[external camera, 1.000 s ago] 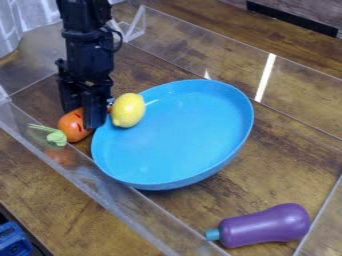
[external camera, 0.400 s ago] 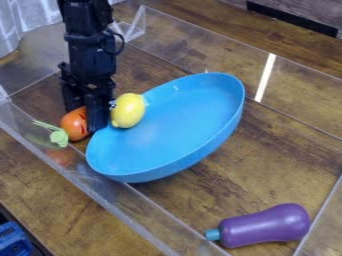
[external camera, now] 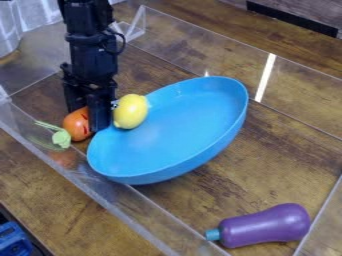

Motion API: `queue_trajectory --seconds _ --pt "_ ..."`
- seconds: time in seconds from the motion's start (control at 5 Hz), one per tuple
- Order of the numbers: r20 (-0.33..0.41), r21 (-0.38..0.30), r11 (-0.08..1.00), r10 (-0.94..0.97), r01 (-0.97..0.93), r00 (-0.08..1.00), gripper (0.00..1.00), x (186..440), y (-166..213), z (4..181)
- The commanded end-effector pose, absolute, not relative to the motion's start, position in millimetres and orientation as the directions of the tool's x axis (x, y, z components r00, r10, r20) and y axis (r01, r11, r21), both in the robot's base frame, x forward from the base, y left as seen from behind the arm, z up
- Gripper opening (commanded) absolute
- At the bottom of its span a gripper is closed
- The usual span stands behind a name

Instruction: Move the carrot to the right side

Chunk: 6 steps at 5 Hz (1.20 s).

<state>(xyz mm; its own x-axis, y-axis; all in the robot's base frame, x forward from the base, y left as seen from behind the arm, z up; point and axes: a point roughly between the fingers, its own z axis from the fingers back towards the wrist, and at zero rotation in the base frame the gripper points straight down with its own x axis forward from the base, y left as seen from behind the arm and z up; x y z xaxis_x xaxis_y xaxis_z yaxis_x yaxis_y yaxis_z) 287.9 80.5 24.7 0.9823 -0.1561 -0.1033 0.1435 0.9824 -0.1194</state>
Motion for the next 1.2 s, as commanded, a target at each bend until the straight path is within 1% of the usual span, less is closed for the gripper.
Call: queue_trajectory --seconds 0.0,0.8,1.0 --pt "-0.051 -0.109 0.976 -0.193 0.187 0.980 0.00 298.0 74.7 38.6" --pt "-0.036 -0.125 0.971 -0.208 0.202 0.977 0.00 305.7 71.6 45.8" --pt "-0.025 -0.127 0.971 -0.205 0.200 0.978 0.00 312.4 75.7 49.0"
